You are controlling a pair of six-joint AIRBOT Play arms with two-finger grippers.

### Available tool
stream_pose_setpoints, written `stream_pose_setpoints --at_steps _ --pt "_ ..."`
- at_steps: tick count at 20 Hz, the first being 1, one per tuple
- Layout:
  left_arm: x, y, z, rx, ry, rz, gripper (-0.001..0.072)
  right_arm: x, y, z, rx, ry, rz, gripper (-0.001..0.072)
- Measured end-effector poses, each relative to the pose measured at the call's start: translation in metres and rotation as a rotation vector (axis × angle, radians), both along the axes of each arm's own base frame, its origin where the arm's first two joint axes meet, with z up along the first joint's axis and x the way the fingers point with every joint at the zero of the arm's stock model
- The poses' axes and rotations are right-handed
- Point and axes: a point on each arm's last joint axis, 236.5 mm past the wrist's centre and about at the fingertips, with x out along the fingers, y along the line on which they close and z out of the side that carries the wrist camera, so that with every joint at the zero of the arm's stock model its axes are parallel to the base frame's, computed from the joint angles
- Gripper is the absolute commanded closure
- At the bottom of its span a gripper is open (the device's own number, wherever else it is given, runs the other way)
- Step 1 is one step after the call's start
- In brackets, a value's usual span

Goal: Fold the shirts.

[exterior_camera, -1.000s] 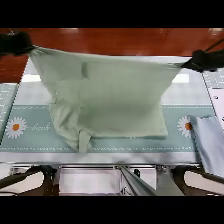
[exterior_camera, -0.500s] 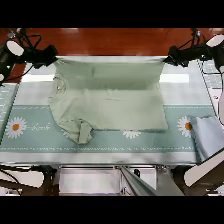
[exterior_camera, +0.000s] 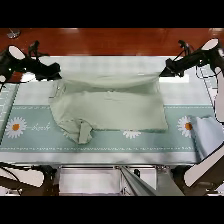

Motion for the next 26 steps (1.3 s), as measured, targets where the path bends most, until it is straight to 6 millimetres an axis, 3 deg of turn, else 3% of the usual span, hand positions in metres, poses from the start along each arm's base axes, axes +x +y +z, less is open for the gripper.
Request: stream_pose_setpoints --at_steps 5,11,12,13,14,17,20,22,24,26 --pt "-0.035 0.01 -0.027 -0.005 0.163 -0.05 0.0688 -0.025 0.001 -0.028 -0.037 0.13 0.038 0.0685" --pt "-0.047 0.02 -0.031 -0.015 0.219 -0.05 0.0686 -0.042 -0.003 -0.035 -0.06 0.212 0.048 0.0674" --pt "-0.048 0.02 -0.031 -0.017 0.224 -0.055 0.0613 -0.043 -0.002 -0.036 -0.061 0.216 0.051 0.0483" --pt "-0.05 0.018 -0.031 -0.02 0.23 -0.06 0.0279 -0.044 -0.002 -0.037 -0.066 0.225 0.051 0.0164" --pt "-0.051 0.016 -0.031 -0.022 0.234 -0.064 0.0012 -0.045 -0.002 -0.037 -0.072 0.229 0.054 0.0083" --pt "-0.06 0.013 -0.028 -0.035 0.267 -0.08 0.0005 -0.049 -0.002 -0.034 -0.074 0.244 0.059 0.0082" --pt "-0.08 0.022 -0.019 -0.03 0.316 -0.085 0.0005 -0.059 -0.024 -0.018 -0.123 0.25 0.039 0.0082" --pt "-0.106 0.033 -0.013 -0.019 0.345 -0.065 0.0005 -0.071 -0.046 -0.006 -0.175 0.245 0.01 0.0082" --pt "-0.145 0.051 -0.016 -0.003 0.387 -0.018 0.0005 -0.088 -0.068 0.0 -0.211 0.227 -0.051 0.0082" --pt "-0.188 0.06 -0.022 -0.029 0.403 0.053 0.0005 -0.108 -0.075 0.001 -0.188 0.186 -0.122 0.0083"
